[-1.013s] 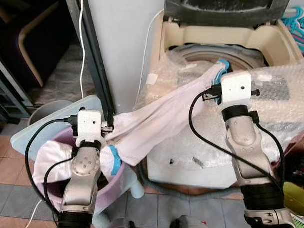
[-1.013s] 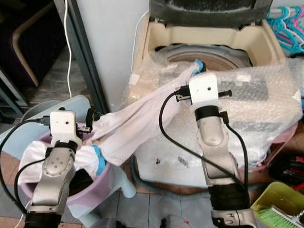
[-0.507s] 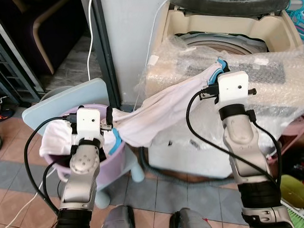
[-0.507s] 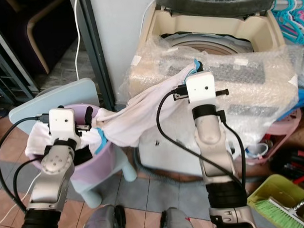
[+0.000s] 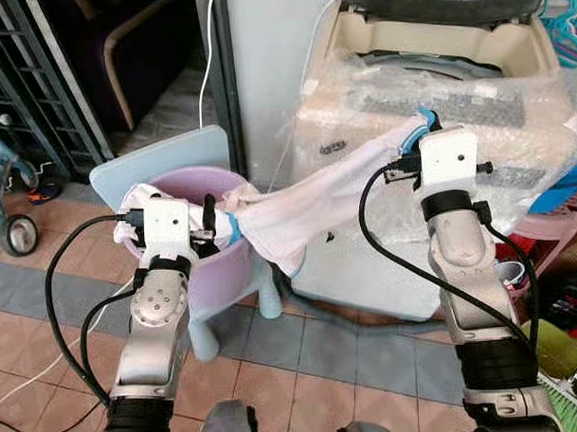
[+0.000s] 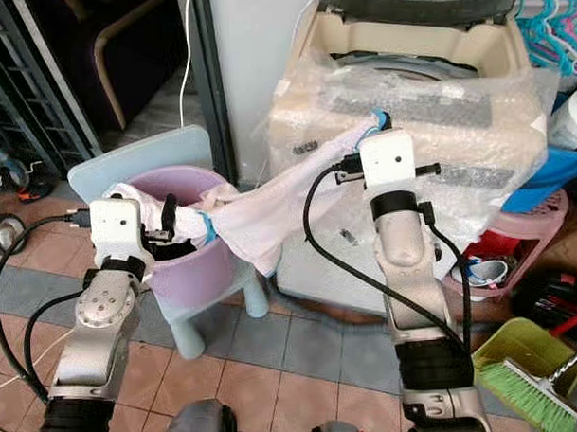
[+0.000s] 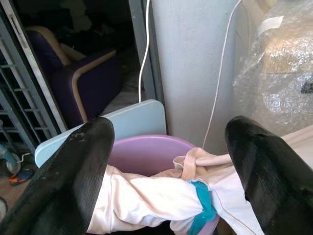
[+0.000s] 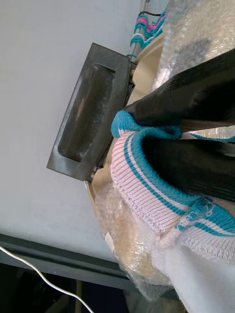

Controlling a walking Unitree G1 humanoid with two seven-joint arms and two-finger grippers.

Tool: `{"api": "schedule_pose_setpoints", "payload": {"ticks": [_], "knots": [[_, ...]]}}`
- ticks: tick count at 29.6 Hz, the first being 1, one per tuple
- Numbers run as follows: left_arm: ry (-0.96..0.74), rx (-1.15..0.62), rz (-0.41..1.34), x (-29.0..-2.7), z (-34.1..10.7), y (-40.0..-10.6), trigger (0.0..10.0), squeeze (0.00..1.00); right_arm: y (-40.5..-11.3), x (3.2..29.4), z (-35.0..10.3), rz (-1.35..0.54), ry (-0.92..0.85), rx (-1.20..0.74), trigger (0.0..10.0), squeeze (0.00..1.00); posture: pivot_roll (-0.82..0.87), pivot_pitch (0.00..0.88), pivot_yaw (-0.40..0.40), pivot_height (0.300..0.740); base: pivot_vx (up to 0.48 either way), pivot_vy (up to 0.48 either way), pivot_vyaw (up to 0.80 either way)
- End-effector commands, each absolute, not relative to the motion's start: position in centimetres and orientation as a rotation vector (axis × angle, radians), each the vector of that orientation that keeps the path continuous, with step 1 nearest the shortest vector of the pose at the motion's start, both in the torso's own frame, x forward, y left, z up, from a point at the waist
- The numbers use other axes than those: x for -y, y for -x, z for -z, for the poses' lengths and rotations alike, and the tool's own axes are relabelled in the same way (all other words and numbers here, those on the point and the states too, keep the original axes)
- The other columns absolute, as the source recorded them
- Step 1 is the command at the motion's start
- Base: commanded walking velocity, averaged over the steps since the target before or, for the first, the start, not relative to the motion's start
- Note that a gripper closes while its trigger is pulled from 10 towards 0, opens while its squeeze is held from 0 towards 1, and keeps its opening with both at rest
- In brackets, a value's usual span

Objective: Clothes washing

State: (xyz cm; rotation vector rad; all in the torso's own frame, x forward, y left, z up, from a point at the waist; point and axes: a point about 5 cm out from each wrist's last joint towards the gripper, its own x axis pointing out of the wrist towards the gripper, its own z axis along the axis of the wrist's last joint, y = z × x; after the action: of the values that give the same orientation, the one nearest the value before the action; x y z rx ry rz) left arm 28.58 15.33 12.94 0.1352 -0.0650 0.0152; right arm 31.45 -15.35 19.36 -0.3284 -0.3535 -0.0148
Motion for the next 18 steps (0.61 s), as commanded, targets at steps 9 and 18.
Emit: {"api": "schedule_pose_setpoints", "payload": {"ticks": [9, 18], "knots": [[-0.115, 0.033, 0.019, -15.0, -12.2, -28.0, 10.0, 0.00, -32.2, 17.1, -21.4, 0.044, 0.381, 0.423, 10.0, 0.00, -0.02, 0.105, 0.008, 0.740, 0.327, 0.000, 0.00], [-0.098, 0.029, 0.031, -14.5, -12.2, -28.2, 10.0, 0.00, -34.7, 20.9, -27.1, 0.103, 0.510, 0.544, 10.0, 0.00, -0.02, 0.091, 0.003, 0.740, 0.349, 0.000, 0.00]]}}
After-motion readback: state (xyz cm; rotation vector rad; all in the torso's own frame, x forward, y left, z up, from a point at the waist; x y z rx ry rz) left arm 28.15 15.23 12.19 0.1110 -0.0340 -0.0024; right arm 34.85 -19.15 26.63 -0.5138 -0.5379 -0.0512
